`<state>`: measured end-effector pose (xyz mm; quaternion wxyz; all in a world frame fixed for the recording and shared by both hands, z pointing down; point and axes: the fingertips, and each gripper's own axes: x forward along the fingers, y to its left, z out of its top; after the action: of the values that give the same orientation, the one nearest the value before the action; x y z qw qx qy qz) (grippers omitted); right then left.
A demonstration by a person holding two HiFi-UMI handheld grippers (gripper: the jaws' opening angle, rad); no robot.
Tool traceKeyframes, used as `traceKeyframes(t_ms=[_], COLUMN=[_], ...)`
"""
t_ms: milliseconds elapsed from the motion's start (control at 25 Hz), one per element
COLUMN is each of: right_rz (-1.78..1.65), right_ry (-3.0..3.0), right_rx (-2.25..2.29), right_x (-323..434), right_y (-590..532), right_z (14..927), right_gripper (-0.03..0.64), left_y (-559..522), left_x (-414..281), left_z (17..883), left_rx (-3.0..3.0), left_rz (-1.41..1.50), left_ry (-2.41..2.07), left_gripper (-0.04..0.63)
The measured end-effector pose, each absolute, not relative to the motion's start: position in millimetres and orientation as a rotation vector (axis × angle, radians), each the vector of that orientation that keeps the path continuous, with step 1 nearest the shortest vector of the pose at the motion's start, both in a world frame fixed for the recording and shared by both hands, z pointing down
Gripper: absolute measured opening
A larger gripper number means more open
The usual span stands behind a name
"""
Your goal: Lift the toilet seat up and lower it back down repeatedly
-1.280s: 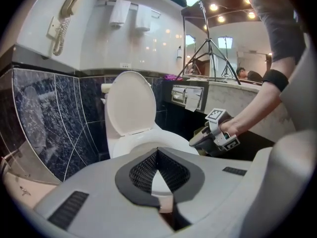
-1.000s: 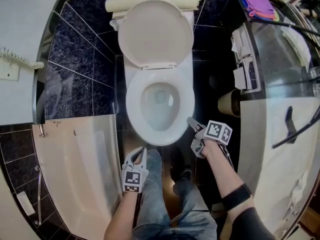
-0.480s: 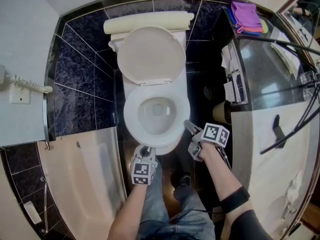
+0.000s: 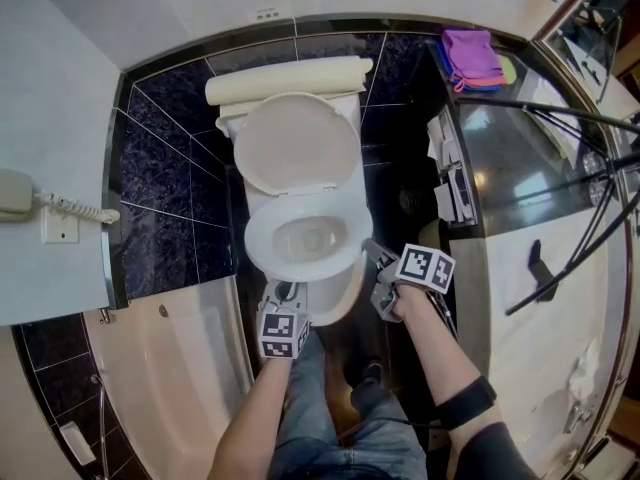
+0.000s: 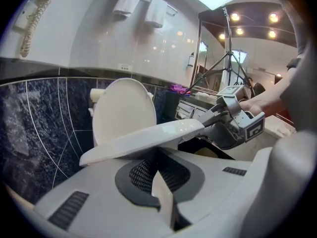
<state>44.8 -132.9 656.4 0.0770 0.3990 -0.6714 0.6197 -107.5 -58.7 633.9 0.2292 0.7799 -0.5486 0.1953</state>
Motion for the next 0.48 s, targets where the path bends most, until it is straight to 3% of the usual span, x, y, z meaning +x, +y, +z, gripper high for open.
traceKeyframes(t_ms=[280, 480], right_rz=[1.509, 1.279], right_ry=[-2.210, -2.270], right_rx=[1.162, 1.169], right_x=[29.8, 24.7], right_y=[-148.3, -157.7], right_z=[587.8, 560.3], right_gripper=[0.030, 0.018], left_y=[-112.7, -161.5], left_x=[-110.8, -123.4], left_z=[595.3, 576.4], left_rx=[2.208, 2.244], left_rz=[0.567, 0.556], left_ry=[-1.448, -1.458], left_gripper=[-0.008, -0.008])
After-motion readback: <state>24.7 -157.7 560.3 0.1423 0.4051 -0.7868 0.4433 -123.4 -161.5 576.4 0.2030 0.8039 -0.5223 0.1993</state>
